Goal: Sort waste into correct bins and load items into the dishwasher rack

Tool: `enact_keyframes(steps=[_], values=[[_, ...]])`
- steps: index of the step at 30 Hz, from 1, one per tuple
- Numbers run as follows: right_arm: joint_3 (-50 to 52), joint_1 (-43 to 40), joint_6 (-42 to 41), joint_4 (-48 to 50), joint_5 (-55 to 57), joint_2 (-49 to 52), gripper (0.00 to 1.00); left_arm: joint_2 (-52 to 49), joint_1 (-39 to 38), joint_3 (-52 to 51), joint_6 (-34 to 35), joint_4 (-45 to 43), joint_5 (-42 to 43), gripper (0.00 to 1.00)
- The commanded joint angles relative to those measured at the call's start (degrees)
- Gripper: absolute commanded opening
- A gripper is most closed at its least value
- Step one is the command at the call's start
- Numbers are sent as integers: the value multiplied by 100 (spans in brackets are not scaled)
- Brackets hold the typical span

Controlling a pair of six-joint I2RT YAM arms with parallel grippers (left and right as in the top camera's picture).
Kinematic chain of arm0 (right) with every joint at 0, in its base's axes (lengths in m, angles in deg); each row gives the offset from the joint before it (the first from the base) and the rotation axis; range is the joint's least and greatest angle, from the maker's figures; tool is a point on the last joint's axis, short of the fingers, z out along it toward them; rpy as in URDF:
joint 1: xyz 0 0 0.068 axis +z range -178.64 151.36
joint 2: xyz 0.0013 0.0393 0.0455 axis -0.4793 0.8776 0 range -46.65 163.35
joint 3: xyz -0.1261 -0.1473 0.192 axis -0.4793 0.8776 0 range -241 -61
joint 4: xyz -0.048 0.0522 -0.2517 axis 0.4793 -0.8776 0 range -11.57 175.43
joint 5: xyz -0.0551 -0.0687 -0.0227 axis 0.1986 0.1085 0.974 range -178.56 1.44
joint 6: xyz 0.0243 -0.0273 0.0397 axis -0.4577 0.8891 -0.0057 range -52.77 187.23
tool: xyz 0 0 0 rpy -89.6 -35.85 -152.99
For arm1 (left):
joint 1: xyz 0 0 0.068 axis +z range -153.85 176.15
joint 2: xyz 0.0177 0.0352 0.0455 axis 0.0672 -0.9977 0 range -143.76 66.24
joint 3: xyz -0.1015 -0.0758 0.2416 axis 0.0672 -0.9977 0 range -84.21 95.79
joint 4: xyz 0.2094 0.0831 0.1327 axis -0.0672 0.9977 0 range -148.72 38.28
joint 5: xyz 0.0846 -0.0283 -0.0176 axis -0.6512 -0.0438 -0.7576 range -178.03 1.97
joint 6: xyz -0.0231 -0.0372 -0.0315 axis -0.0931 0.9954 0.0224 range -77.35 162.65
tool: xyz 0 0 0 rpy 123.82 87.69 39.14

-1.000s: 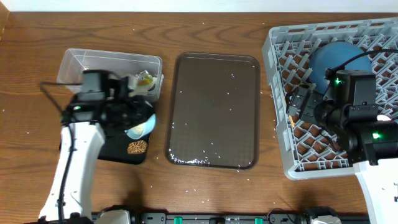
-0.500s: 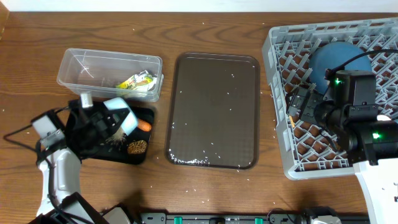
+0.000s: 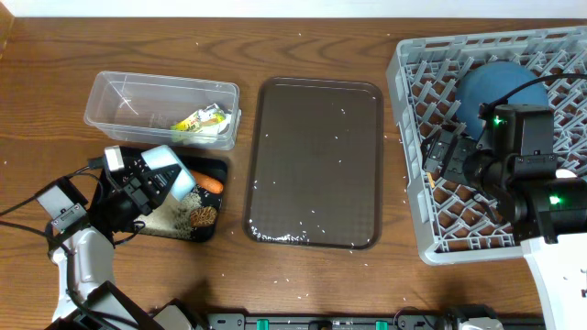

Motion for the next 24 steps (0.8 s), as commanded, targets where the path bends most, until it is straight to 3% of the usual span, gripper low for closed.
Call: enact_keyframes(steps=[1, 3, 5, 6, 9, 13, 14, 16, 18, 19, 21, 24], values=[[-17, -68, -35, -20, 61, -33, 99, -24, 31, -44, -407, -22, -127, 6], [-17, -68, -35, -17, 61, -33, 99, -26, 31, -44, -197, -114, -76, 6], [-17, -68, -35, -17, 61, -33, 99, -26, 24, -44, -538, -271, 483, 6], [-17, -68, -35, -17, 61, -33, 99, -26, 13, -44, -590, -332, 273, 6], [-17, -66, -37, -11, 61, -35, 99, -33, 52, -44, -31, -584, 498, 7], [-17, -68, -35, -46, 61, -35, 99, -33, 33, -52, -168, -280, 693, 6], [-15, -68, -35, -61, 61, -35, 99, -24, -4, -61, -247, -9, 691, 6], [-17, -68, -37, -96, 61, -35, 99, -33, -61, -164, -1161, 289, 575, 6], [-17, -68, -35, -72, 61, -35, 99, -48, -39, -181, -944, 275, 125, 6], [-17, -68, -35, -52, 61, -35, 99, -52, -42, -186, -859, 280, 509, 6], [-17, -68, -35, -55, 61, -35, 99, -52, -87, -223, -1274, 323, 597, 6], [-17, -68, -22, -66, 61, -35, 99, -76, -79, -238, -1342, 249, 345, 6]])
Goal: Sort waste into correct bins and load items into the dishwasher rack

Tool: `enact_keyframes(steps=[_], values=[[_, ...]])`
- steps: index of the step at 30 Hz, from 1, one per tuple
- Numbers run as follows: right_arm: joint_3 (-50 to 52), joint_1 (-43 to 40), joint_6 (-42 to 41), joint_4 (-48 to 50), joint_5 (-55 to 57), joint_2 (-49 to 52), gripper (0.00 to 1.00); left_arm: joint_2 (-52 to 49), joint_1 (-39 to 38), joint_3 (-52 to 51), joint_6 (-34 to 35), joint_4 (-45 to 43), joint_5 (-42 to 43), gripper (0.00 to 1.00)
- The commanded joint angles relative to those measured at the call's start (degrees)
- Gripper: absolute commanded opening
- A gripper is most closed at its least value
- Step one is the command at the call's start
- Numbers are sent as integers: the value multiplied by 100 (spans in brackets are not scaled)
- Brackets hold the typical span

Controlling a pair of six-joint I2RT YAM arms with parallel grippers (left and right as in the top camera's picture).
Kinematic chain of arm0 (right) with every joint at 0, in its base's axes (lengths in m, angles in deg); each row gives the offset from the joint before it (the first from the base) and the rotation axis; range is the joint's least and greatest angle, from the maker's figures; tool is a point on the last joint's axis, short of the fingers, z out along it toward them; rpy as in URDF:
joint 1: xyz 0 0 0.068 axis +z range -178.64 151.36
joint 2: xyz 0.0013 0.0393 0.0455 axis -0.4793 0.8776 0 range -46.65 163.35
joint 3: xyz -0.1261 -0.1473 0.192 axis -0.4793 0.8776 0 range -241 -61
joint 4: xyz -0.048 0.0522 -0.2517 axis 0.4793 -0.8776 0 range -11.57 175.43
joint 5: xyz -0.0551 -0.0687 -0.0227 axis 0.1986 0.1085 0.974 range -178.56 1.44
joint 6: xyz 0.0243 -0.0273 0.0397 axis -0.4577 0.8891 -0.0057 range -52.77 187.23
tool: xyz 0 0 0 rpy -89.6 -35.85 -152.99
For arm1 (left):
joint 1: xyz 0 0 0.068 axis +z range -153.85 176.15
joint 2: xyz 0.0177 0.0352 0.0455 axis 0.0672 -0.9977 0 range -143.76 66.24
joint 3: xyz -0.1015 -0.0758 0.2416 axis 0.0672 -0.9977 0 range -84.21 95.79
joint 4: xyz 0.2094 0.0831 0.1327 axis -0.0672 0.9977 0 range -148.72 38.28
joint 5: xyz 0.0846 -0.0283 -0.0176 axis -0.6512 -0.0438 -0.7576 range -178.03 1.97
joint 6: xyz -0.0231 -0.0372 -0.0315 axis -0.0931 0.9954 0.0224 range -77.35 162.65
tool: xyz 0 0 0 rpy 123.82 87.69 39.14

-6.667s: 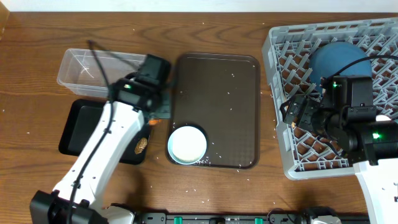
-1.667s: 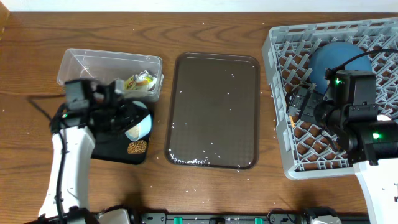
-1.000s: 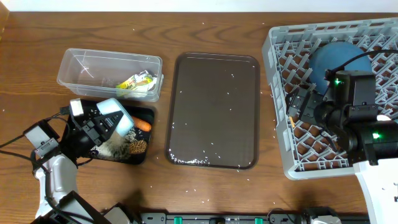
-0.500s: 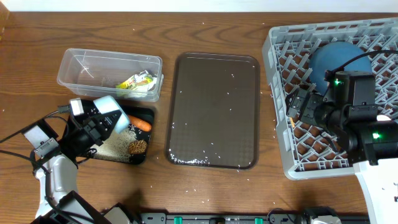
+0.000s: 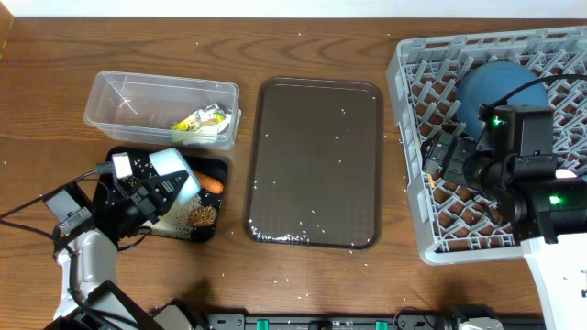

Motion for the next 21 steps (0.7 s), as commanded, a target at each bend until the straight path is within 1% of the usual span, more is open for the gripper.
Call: enact_keyframes(steps=[1, 3, 4, 7, 9, 10, 11, 12, 13, 14, 15, 16, 17, 18, 19, 20, 21], values=[[-17, -68, 31, -15, 61, -35, 99, -63, -26, -31, -380, -72, -33, 6], [-17, -68, 94, -52, 63, -35, 99, -63, -26, -31, -269, -81, -308, 6], [-17, -68, 96, -85, 63, -35, 99, -63, -22, -31, -142, -85, -243, 6], [-17, -68, 96, -155, 63, -35, 99, -63, -44, -39, -348, -90, -420, 6], [-17, -68, 96, -149, 63, -35, 99, -63, -24, -37, -398, -92, -22, 6], [-17, -68, 94, -144, 63, -35, 99, -63, -35, -42, -485, -85, -160, 6], [-17, -68, 92, -140, 63, -33, 99, -63, -42, -42, -389, -83, -376, 7], [-17, -68, 92, -125, 63, -35, 99, -63, -39, -42, -74, -90, -286, 6], [-17, -68, 92, -122, 61, -35, 99, -63, -39, -42, 9, -85, 9, 6], [-17, -68, 92, -125, 61, -35, 99, -63, -44, -42, -129, -85, 164, 7], [-17, -68, 92, -127, 61, -35, 99, -63, -46, -42, -302, -85, -20, 6], [-15, -68, 92, -125, 61, -33, 99, -63, -33, -39, -214, -109, -374, 6], [-17, -68, 92, -111, 63, -33, 99, -63, -9, -39, 94, -177, -326, 6], [-17, -68, 94, -96, 63, -33, 99, -63, 2, -39, 225, -197, 0, 6], [-17, -68, 92, -94, 61, -33, 99, -63, -17, -44, 68, -188, 179, 6], [-17, -68, 92, -98, 61, -33, 99, -63, -52, -52, -59, -192, 52, 6], [-17, -66, 92, -98, 61, -33, 99, -63, -68, -50, 46, -195, -243, 6]])
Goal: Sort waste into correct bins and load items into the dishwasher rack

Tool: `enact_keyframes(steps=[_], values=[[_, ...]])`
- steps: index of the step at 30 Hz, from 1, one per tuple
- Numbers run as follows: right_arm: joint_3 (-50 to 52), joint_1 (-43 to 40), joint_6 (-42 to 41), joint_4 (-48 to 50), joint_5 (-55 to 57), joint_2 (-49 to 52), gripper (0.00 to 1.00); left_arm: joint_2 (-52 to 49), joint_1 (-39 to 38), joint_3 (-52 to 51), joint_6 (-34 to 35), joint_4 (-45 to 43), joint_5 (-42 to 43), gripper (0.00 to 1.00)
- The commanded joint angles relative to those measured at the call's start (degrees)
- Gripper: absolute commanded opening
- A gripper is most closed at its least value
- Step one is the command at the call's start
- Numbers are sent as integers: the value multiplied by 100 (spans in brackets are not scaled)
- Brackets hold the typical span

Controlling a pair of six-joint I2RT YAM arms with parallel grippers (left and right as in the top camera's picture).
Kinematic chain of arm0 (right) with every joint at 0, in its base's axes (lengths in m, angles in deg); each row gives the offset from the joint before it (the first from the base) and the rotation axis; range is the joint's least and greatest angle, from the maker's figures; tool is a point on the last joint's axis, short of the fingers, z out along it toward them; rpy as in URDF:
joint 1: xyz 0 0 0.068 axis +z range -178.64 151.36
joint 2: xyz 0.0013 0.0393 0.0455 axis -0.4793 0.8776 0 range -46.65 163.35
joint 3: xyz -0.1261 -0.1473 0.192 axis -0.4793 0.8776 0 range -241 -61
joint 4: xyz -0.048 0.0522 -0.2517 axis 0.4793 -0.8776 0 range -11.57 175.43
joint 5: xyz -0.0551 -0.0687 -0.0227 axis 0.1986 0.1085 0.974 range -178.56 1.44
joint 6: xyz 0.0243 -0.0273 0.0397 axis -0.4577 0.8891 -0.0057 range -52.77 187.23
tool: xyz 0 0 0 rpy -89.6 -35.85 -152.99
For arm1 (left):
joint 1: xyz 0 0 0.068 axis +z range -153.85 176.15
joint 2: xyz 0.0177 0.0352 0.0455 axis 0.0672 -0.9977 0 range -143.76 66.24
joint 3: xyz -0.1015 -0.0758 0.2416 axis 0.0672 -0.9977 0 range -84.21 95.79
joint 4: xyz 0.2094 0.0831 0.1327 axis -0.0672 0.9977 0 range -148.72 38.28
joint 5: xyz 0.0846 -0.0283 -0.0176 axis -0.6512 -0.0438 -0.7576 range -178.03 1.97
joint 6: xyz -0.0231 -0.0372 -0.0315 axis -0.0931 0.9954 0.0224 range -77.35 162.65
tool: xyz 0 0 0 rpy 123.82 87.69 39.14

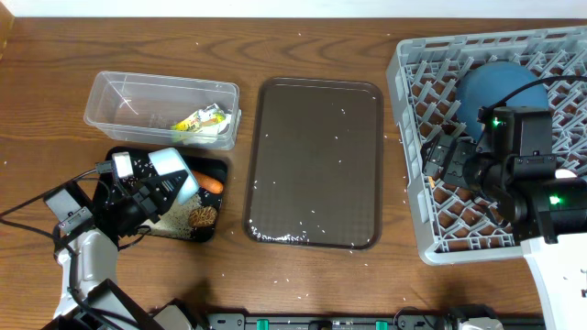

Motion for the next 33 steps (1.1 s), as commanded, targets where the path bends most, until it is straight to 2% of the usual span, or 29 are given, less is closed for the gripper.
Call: enact_keyframes(steps=[1, 7, 9, 10, 11, 12, 13, 14, 16, 18, 21, 28, 33], values=[[-17, -68, 81, 13, 61, -33, 99, -42, -42, -37, 315, -50, -96, 6], [-17, -68, 81, 11, 61, -33, 99, -42, -63, -39, 382, -42, 223, 6], [-17, -68, 83, -4, 61, -35, 99, -42, -76, -39, 466, -37, -271, 6], [-17, -68, 83, -22, 61, -35, 99, -44, -70, -39, 887, -42, -752, 6], [-17, -68, 81, -28, 59, -35, 99, -44, -52, -39, 1447, -83, -839, 6], [-17, -68, 83, -33, 61, -35, 99, -44, -55, -39, 1488, -190, -428, 6], [-15, -68, 85, -35, 66, -35, 99, -44, -79, -39, 1091, -275, 4, 6], [-17, -68, 81, -31, 87, -33, 99, -44, -81, -39, 713, -280, 31, 6], [-17, -68, 81, 46, 140, -22, 99, -44, -70, -39, 1134, -284, -328, 6], [-17, -68, 81, 68, 98, -24, 99, -44, -83, -39, 990, -260, 125, 6], [-17, -66, 81, 13, 96, -24, 99, -44, -70, -39, 1200, -245, 31, 6], [-17, -66, 81, -46, 39, -24, 99, -42, -87, -39, 1147, -369, 367, 6], [-17, -68, 111, -83, 13, -24, 99, -42, -81, -39, 1204, -400, 225, 6]])
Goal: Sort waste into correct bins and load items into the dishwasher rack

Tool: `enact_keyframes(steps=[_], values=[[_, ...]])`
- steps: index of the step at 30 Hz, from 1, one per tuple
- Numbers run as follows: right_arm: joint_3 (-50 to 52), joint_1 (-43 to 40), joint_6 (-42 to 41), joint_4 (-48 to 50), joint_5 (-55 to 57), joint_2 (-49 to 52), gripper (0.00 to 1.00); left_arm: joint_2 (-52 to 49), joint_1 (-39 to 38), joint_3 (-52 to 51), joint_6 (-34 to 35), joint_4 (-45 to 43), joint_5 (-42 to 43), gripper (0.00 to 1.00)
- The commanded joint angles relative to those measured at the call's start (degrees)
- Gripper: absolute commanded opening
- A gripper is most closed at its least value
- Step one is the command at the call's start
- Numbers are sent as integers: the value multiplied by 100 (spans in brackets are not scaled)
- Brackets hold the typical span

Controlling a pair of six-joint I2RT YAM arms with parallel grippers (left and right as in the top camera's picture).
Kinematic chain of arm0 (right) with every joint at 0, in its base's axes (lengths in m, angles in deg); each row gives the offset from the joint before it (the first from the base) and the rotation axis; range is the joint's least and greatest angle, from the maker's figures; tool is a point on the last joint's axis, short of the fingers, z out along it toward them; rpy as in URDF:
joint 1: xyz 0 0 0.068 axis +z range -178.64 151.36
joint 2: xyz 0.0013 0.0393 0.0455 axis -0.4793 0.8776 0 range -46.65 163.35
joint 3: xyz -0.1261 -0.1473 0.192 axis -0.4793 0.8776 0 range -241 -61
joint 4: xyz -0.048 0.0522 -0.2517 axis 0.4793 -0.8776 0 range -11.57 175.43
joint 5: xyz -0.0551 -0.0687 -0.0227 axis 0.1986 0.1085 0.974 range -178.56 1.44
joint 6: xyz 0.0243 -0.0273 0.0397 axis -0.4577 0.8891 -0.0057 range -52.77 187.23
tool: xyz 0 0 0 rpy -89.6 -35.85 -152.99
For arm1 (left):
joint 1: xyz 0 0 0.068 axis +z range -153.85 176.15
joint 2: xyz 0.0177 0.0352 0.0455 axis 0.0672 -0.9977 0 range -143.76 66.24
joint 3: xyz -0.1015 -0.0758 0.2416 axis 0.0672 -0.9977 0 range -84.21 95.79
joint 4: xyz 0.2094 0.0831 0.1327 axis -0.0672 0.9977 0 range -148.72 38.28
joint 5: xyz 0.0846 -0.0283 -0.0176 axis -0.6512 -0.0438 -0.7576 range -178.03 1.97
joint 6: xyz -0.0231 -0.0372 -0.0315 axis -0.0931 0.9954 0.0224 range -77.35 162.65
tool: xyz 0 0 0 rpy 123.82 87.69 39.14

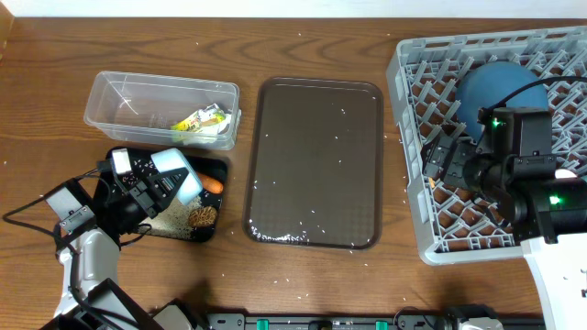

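My left gripper (154, 191) is shut on a light blue cup (179, 179), held tilted over the black waste tray (218, 168). That tray holds rice, brown crumbs and an orange carrot piece (213, 184). A clear plastic bin (128, 96) behind it contains a yellow-green wrapper (200, 121). At the right stands the grey dishwasher rack (413, 110) with a blue bowl (495, 87) in it. My right gripper (440, 156) hovers over the rack's left part; its fingers are dark against the rack and their gap does not show.
A brown serving tray (316, 165) lies in the middle of the wooden table, speckled with rice grains. More grains are scattered on the table around it. A cable runs from the left arm toward the table's front left.
The left gripper and the light blue cup have shifted very slightly to the right over the black tray, with the wrist turned a little. The right arm has not moved.
The left gripper held the cup over the black tray's left part, tipped toward the food scraps. Then it stood a bit further right and lower, and it has stayed there with only small wrist changes. The right gripper stayed over the rack throughout.
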Motion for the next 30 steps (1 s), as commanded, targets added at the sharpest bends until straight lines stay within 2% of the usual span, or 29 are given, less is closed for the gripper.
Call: enact_keyframes(steps=[1, 5, 9, 18, 23, 30], values=[[-17, -66, 120, -9, 2, -22, 99, -33, -13, -13, 83, 31, -184, 6], [-17, -66, 120, -22, 0, -22, 99, -33, -13, -13, -35, -7, 184, 6], [-17, -68, 122, 7, 4, -20, 99, -33, -15, -13, 55, 42, -332, 7], [-17, -66, 120, -2, 2, -17, 99, -33, -13, -13, 74, 216, -299, 6], [-17, -66, 120, -7, 0, -17, 99, -33, -13, -13, 72, 210, 278, 7], [-17, -66, 120, -11, -2, -20, 99, 17, -70, -13, 151, 214, 352, 6]])
